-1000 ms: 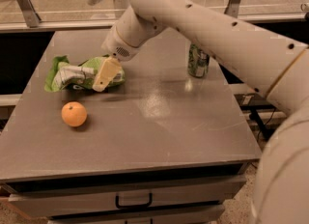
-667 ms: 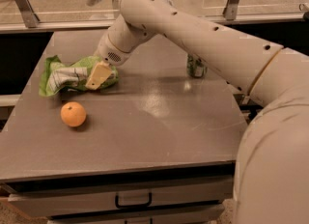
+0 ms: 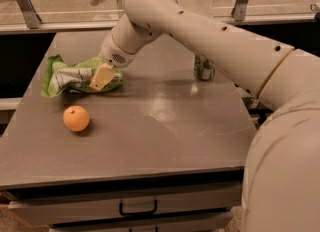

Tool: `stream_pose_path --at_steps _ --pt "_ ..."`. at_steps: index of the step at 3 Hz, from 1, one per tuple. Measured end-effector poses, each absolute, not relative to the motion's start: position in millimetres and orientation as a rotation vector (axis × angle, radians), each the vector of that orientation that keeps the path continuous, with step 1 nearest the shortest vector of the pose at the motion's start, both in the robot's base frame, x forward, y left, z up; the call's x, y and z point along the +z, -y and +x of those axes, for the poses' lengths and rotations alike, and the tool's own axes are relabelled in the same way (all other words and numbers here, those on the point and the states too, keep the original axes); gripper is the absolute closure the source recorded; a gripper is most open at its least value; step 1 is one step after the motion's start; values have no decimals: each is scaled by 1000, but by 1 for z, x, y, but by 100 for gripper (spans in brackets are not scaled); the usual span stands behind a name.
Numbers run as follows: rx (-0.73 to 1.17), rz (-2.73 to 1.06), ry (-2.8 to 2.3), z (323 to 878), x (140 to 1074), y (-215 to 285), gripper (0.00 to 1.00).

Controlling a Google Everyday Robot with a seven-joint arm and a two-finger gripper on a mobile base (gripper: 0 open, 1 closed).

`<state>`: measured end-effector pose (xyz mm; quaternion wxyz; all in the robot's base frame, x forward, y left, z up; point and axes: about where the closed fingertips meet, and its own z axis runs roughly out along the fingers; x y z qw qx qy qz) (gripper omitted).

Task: Pick green rice chip bag

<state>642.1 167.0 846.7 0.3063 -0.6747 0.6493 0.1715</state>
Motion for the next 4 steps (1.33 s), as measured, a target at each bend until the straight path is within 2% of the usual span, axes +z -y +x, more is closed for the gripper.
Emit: stream_pose_path --at_steps 1,2,3,4 --pt "454 -1785 -1718 642 847 -167 100" --pt "438 -1683 -1657 645 882 -142 100" --pt "433 -1485 -1455 648 970 -103 100" --pt "401 -1457 -1432 646 979 -72 100"
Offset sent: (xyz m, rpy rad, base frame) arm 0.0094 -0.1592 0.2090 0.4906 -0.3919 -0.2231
